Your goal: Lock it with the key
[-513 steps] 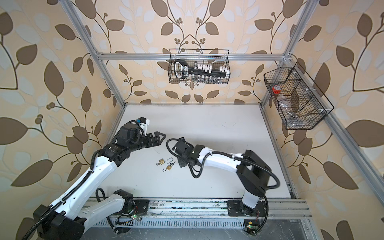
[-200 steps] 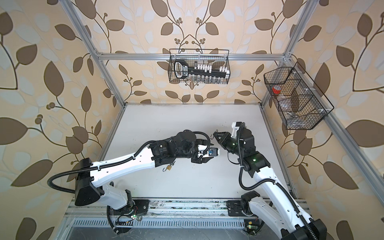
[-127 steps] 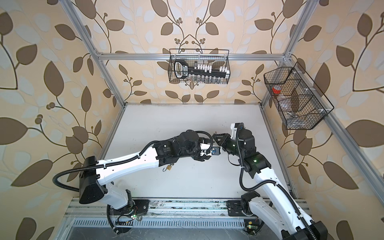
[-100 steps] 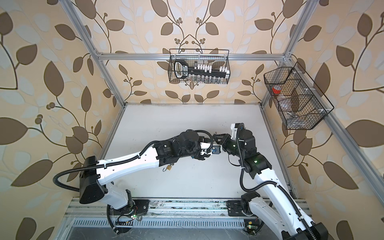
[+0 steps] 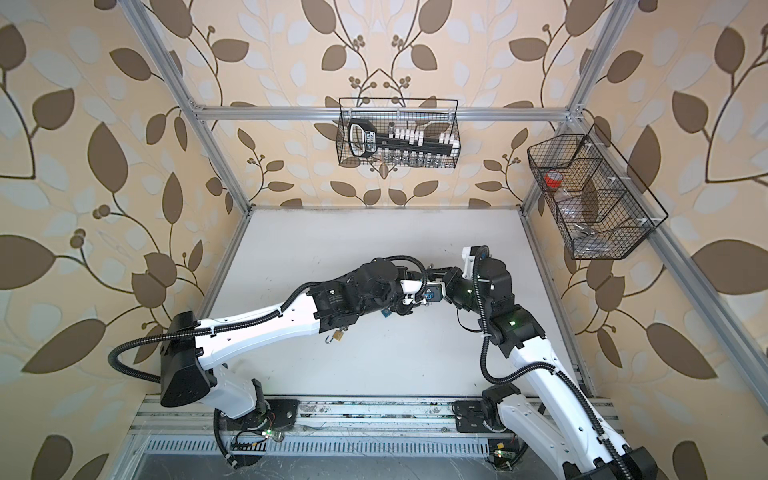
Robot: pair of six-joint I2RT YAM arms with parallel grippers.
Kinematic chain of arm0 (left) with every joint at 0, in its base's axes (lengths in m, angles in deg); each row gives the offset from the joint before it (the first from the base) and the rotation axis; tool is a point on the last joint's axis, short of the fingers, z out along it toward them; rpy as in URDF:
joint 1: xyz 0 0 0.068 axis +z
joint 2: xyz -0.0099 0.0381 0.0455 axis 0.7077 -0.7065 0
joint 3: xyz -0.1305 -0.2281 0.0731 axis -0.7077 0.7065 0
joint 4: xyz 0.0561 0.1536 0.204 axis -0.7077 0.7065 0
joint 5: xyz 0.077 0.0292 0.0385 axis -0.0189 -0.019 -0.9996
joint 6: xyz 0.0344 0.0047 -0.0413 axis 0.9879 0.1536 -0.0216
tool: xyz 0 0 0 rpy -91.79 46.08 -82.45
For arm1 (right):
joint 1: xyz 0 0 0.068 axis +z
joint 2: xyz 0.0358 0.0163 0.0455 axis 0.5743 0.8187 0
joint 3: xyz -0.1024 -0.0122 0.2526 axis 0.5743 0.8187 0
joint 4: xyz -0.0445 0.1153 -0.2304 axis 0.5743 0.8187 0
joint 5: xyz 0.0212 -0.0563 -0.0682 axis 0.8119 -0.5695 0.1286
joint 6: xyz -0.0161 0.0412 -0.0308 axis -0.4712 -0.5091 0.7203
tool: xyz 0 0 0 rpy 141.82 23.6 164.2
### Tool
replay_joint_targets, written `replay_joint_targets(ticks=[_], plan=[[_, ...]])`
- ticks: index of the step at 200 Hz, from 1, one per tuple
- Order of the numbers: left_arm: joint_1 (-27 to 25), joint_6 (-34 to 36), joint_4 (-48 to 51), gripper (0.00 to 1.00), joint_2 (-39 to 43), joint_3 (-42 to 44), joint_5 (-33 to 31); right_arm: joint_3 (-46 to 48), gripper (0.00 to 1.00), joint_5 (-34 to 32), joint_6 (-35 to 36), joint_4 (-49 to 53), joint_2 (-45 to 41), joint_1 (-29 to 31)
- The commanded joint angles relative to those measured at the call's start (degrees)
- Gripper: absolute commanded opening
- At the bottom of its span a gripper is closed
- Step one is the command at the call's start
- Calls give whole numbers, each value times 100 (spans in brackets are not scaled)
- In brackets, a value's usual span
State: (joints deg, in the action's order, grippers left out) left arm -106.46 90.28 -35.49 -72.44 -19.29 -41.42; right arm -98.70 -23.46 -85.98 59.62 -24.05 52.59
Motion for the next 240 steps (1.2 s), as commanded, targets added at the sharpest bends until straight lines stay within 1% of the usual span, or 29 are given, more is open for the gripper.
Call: replay_joint_targets(ticks=[1, 31, 44, 65, 88, 121, 170, 213, 240], plan=[[48, 325, -183, 37, 92, 71, -95, -247, 0, 45, -124, 31, -106, -18], [41, 294, 20, 37, 130, 85, 128, -240, 0, 73, -141, 23, -79, -32], [41, 298, 37, 37, 123, 109, 120, -240, 0, 76, -153, 30, -91, -34], [46, 310, -135, 37, 99, 188, -147, -271, 0, 74, -161, 30, -96, -47], [41, 194, -360, 33, 53, 197, -492, -301, 0, 112, -170, 30, -92, -49], [41, 100, -498, 31, 33, 213, -665, -319, 0, 128, -196, 33, -92, -56], [41, -124, -581, 23, 13, 169, -818, -301, 0, 152, -214, 20, -74, -54], [41, -274, -609, 18, -29, 163, -925, -270, 0, 147, -308, -21, -120, -49], [41, -350, -620, 13, -68, 145, -979, -242, 0, 143, -405, -101, -147, -49]])
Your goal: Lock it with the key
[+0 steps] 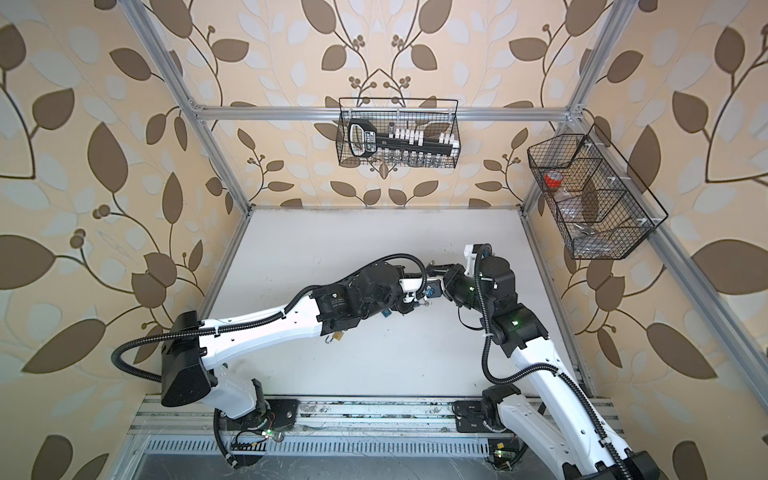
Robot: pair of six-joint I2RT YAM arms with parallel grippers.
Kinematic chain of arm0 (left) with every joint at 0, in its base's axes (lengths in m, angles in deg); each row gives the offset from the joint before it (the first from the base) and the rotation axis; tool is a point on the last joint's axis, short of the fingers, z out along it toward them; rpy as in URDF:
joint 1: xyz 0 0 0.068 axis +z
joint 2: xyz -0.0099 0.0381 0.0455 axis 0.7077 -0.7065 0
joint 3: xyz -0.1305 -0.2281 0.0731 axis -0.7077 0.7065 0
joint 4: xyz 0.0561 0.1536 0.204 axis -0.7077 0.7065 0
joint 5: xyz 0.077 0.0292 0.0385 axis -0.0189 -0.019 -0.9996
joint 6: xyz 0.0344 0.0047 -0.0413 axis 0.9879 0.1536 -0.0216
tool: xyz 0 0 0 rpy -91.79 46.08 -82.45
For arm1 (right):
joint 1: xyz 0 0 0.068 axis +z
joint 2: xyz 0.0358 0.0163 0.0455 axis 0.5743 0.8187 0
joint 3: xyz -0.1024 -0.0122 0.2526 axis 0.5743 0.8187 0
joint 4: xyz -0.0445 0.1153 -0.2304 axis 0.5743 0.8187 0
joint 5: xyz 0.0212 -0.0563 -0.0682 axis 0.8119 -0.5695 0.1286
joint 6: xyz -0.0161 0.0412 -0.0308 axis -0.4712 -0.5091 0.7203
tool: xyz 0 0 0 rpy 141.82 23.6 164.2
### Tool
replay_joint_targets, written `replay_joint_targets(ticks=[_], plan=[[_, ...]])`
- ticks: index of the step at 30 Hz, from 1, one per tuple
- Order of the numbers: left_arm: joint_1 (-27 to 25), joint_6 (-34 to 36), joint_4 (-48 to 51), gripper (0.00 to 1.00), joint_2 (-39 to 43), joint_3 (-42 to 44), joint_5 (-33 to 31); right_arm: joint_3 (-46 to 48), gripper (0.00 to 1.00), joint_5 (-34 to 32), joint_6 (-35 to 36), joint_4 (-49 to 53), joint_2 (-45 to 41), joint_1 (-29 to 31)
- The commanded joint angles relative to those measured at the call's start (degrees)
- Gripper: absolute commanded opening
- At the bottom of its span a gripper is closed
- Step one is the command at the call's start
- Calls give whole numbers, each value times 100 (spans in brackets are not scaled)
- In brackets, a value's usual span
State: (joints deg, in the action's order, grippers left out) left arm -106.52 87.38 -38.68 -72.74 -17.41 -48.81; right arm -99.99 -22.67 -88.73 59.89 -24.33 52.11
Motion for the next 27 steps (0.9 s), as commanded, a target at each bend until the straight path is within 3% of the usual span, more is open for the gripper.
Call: replay_joint_targets(ticks=[1, 11, 18, 27], plan=[[48, -60, -300, 12, -38, -46, -246, -116, 0, 62, -131, -127, -119, -1], [48, -447, -506, 0, -100, -66, -715, -70, 0, 106, -219, -196, -181, -1], [50, -800, -701, 0, -129, -136, -1145, 60, 0, 210, -344, -389, -271, -1], [65, -1198, -801, 0, -21, -140, -1129, 109, 6, 186, -334, -453, -353, -1]])
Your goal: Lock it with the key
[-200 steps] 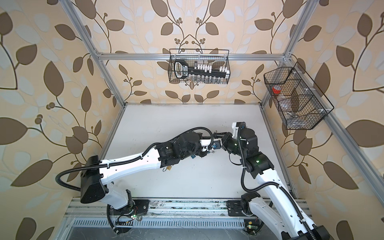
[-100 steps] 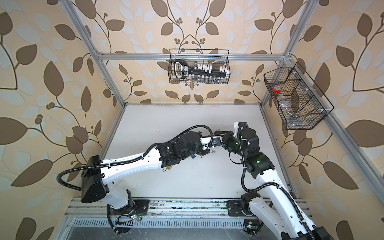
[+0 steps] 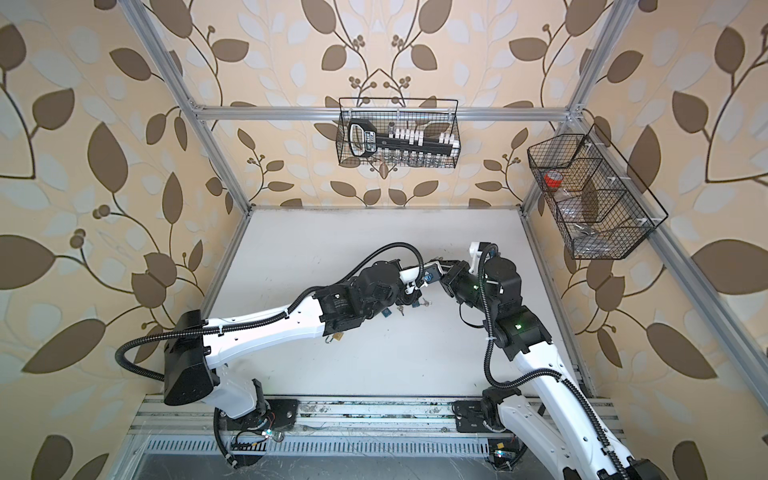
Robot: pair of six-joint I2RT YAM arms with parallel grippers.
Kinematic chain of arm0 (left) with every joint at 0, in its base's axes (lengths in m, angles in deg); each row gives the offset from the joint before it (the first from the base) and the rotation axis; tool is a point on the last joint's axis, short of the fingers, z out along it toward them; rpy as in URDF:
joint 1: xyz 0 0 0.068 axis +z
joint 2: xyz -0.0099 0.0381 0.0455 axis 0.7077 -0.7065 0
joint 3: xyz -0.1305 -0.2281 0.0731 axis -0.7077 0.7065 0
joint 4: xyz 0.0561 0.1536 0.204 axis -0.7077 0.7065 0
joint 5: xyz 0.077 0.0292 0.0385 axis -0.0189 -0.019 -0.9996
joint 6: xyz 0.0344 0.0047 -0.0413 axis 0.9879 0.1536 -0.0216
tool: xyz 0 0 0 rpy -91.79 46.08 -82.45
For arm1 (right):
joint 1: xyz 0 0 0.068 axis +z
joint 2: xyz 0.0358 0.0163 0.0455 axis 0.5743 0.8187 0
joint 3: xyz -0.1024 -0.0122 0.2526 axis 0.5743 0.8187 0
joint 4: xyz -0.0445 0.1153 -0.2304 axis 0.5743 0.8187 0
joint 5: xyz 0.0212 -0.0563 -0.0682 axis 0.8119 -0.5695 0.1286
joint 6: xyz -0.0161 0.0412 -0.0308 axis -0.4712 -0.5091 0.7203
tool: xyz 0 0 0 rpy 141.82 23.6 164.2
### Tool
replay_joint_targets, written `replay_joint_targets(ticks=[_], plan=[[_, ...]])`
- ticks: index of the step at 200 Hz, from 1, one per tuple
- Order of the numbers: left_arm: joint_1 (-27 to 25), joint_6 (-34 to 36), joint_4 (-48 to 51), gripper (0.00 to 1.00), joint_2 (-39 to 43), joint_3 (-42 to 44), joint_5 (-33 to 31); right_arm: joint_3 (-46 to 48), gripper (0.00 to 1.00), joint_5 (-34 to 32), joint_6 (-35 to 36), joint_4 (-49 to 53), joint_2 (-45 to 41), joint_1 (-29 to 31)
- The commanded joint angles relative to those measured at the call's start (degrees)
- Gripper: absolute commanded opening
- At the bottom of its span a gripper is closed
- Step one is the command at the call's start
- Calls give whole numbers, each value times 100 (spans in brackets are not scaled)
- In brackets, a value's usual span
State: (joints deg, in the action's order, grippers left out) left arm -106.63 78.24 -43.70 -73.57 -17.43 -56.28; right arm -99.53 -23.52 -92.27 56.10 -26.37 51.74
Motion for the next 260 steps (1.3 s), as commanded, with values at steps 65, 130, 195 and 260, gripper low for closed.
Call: replay_joint_targets(ticks=[65, 130, 195, 260], plan=[[188, -819, -175, 0, 296, -99, 22, 124, 27, 224, 76, -167, -154, 35], [909, -2097, 87, 0, 629, 84, 1100, 151, 74, 115, 492, -233, -215, 41], [1423, -2976, 1456, 0, 996, -461, 2727, 55, 92, -489, 3110, -137, -528, 30], [1430, -3148, 2339, 0, 1705, -39, 3403, 90, 96, -259, 5197, -119, -427, 34]])
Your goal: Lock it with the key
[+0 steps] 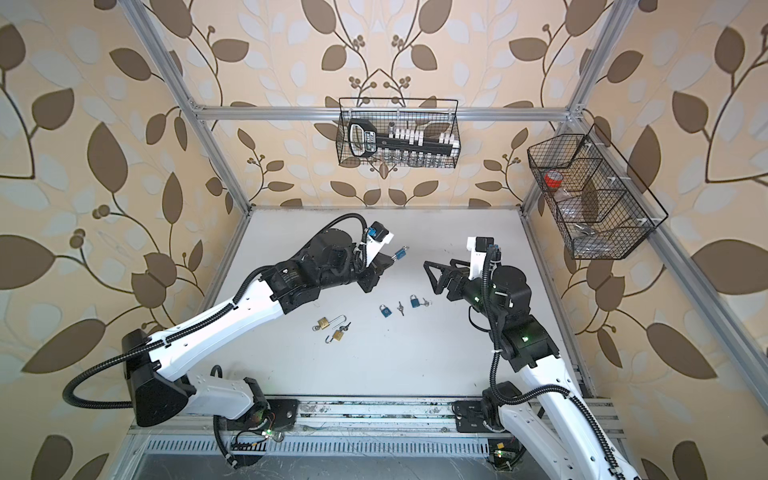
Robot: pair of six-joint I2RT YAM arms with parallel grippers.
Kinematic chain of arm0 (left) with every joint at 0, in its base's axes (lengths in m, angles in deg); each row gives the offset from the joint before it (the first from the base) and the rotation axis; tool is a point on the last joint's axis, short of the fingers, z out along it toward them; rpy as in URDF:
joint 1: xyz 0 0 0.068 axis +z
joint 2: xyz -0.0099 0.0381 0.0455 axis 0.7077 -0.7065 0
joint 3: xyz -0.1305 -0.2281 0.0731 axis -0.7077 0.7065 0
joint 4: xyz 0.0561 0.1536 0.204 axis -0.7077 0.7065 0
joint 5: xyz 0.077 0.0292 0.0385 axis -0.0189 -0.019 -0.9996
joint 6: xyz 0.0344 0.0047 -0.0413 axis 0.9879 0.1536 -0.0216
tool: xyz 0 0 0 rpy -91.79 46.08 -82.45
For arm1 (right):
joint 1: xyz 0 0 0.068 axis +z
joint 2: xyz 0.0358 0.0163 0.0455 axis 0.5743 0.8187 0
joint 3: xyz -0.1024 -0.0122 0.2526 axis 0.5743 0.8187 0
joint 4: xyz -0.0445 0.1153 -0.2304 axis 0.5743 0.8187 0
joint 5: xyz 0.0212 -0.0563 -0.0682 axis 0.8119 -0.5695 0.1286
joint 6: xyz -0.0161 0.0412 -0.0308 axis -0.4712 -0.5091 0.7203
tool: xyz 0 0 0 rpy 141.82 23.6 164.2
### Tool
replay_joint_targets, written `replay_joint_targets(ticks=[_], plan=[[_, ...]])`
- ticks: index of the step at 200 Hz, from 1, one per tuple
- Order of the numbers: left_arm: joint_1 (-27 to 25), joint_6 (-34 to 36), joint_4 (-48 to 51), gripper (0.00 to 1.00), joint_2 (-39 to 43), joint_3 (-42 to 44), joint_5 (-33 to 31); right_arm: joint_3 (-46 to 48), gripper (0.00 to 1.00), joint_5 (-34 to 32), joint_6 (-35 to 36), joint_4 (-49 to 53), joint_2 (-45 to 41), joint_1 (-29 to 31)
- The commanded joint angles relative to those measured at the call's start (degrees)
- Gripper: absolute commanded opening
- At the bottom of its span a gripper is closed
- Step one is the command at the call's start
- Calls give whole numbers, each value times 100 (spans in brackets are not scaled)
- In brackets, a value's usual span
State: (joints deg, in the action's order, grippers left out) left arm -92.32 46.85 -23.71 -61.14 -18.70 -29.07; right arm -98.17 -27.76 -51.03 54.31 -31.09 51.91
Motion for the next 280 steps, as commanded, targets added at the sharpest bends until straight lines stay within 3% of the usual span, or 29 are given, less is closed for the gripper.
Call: replay_joint_targets(ticks=[1, 16, 25, 51, 77, 101, 162, 238, 280], plan=[[-2, 18, 357, 0, 470, 92, 722, -46, 96, 191, 1103, 56, 50, 18], [7, 334, 468, 0, 682, 228, 1225, -105, 91, 522, 1193, -22, 93, 20], [15, 407, 485, 0, 803, 289, 1351, -150, 84, 1089, 1421, -96, 182, 19], [295, 812, 950, 0, 986, 193, 1856, -371, 88, 2360, 1679, -280, 448, 16], [687, 1125, 1220, 0, 1119, 131, 3072, -449, 89, 3765, 1725, -660, 686, 19], [697, 1352, 1610, 0, 1053, -38, 3105, -505, 90, 4415, 1749, -915, 750, 22], [701, 1532, 1910, 0, 828, -208, 3780, -837, 83, 5117, 2029, -666, 1196, 148], [701, 1574, 1957, 0, 596, -394, 3988, -1127, 54, 5039, 2540, 179, 1653, 608], [701, 1549, 1940, 0, 501, -434, 4087, -1222, 43, 5236, 2638, 349, 1825, 704]])
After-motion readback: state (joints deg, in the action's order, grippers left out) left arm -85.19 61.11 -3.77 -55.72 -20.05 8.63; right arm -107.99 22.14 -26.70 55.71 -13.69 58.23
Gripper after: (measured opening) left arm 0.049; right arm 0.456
